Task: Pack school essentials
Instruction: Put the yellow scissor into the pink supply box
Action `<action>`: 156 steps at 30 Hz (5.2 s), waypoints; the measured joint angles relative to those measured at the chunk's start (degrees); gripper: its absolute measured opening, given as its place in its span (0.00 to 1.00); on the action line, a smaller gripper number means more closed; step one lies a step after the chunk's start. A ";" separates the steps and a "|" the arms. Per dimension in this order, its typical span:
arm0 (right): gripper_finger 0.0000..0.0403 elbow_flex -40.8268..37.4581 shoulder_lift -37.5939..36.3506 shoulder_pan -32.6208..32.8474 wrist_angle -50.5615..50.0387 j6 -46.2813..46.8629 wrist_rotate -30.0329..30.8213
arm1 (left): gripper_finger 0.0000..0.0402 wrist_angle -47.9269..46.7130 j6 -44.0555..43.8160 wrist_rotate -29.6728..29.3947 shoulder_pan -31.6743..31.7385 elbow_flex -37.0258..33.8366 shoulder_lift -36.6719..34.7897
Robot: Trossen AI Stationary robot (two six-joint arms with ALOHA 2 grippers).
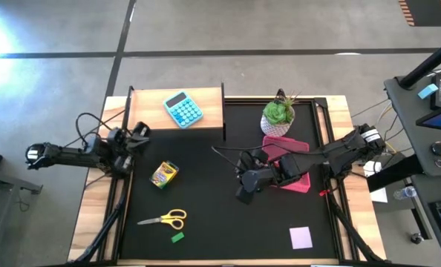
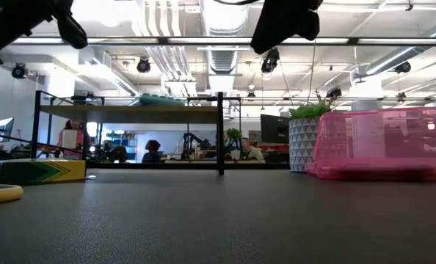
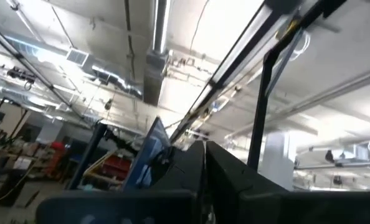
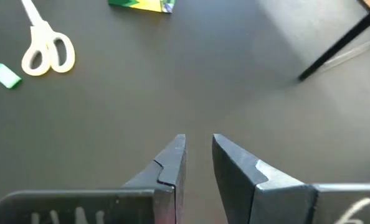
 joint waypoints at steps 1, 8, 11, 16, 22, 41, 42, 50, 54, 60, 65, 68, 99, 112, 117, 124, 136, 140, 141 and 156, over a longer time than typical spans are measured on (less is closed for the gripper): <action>0.17 -0.03 -0.08 -0.20 -0.66 -0.01 0.11 | 0.00 0.55 -0.04 0.00 0.00 0.10 0.00; 0.17 -0.14 -0.22 -0.32 -3.86 0.29 1.51 | 0.00 4.43 -0.13 1.01 0.00 0.79 0.12; 0.17 -0.14 -0.22 -0.31 -3.81 0.47 1.51 | 0.00 4.90 -0.15 1.44 0.00 0.94 -0.12; 0.17 -0.18 -0.22 -0.32 -4.39 2.86 1.51 | 0.00 6.08 -1.56 0.66 0.00 0.99 -0.16; 0.17 -0.37 -0.22 -0.32 -4.87 4.17 1.51 | 0.00 6.16 -1.60 -0.79 0.00 0.99 -0.15; 0.17 -0.47 -0.22 -0.32 -4.82 5.63 1.51 | 0.00 -33.28 -13.42 13.33 0.00 20.35 6.47; 0.17 -0.47 -0.22 -0.32 -4.84 5.63 1.51 | 0.00 -36.06 -15.77 13.48 0.00 21.68 7.89; 0.17 -0.47 -0.22 -0.32 -4.82 5.61 1.51 | 0.00 -28.54 -29.17 27.44 -0.09 23.28 21.07; 0.17 -0.47 -0.22 -0.31 -4.82 5.61 1.49 | 0.00 -19.33 -32.36 27.70 0.03 23.37 27.24; 0.17 -0.49 -0.22 -0.21 -4.89 5.61 0.83 | 0.00 -1.84 -35.73 33.62 -0.31 23.11 37.03; 0.17 -0.63 -0.22 -0.19 -4.98 5.52 0.83 | 0.00 8.79 -35.89 37.12 -0.44 23.26 41.92; 0.17 -1.09 -0.22 -0.19 -5.20 5.50 0.83 | 0.00 8.40 -35.61 38.63 -0.45 23.29 42.90; 0.17 -1.63 -0.14 -0.21 -5.12 6.46 0.63 | 0.00 -77.68 -10.59 13.16 -13.20 45.07 37.85; 0.17 -1.63 -0.14 -0.21 -3.97 6.46 0.66 | 0.00 -97.54 -33.20 -3.79 -28.68 47.59 40.07; 0.17 -1.63 -0.11 -0.21 -3.81 6.46 0.66 | 0.08 -97.90 -43.67 -8.27 -31.16 47.17 40.04; 0.17 -1.63 -0.11 -0.21 -2.87 6.46 0.66 | 0.38 -98.01 -45.09 -8.71 -34.35 46.95 42.89; 0.17 -1.63 -0.11 -0.21 -2.58 6.46 0.67 | 0.45 -96.64 -37.68 -4.08 -42.60 47.17 58.14; 0.17 -1.63 -0.11 -0.21 -2.50 6.46 0.68 | 0.45 -96.61 -37.07 -3.60 -44.65 47.17 62.12; 0.17 -1.63 -0.11 -0.19 -2.50 6.46 0.68 | 0.45 -96.62 -37.07 -3.45 -45.14 47.17 63.01; 0.17 -1.63 -0.11 -0.21 -2.47 6.47 0.68 | 0.45 -96.97 -34.01 -3.49 -46.99 47.00 70.08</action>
